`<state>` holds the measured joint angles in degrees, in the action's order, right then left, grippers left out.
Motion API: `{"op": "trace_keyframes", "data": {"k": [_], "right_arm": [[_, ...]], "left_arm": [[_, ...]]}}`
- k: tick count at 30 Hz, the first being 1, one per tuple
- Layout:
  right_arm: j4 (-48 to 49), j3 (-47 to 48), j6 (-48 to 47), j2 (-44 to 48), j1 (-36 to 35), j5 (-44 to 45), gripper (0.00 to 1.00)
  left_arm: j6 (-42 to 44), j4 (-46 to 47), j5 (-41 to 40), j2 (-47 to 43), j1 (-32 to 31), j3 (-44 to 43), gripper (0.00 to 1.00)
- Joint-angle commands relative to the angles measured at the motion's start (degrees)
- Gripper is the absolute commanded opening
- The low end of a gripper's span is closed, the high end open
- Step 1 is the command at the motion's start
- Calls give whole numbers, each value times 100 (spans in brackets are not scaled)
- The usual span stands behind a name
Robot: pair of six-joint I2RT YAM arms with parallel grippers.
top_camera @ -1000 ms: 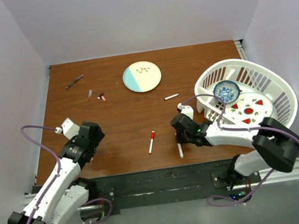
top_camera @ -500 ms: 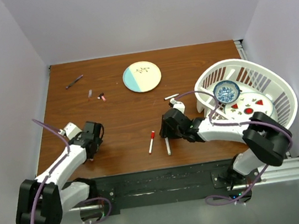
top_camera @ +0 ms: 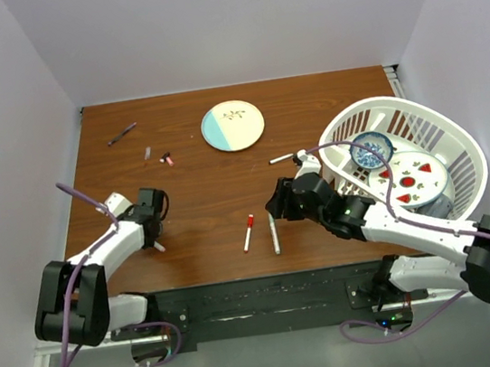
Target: Insert the pens into the pen caps
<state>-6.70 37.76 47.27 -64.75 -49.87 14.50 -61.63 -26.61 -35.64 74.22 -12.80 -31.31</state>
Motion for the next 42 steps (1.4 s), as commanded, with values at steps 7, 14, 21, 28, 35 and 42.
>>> {"op": "trace_keyframes", "data": {"k": [7, 14, 21, 28, 35, 42], "right_arm": [[376, -295, -691, 727, -14, -656, 57], [1539, -348, -1449, 578, -23, -2706, 85], [2960, -339, -676, 209, -23, -3401, 82], [4790, -778, 229, -160, -23, -3595, 68], [5968, -902, 476, -652, -23, -3595, 61], [6348, -718, 530, -1118, -199, -3638, 51]], "left_arm": [[519, 376, 1233, -794, 14, 292, 0], [1258, 2263, 3839, -2461, -635, 599, 0], [522, 4461, 5171, -3159, -1453, 1179, 0], [2, 5982, 5700, -3334, -1726, 1662, 0], [-481, 6835, 5577, -3598, -1867, 2023, 0], [-526, 6836, 5410, -3739, -1876, 2147, 0]]}}
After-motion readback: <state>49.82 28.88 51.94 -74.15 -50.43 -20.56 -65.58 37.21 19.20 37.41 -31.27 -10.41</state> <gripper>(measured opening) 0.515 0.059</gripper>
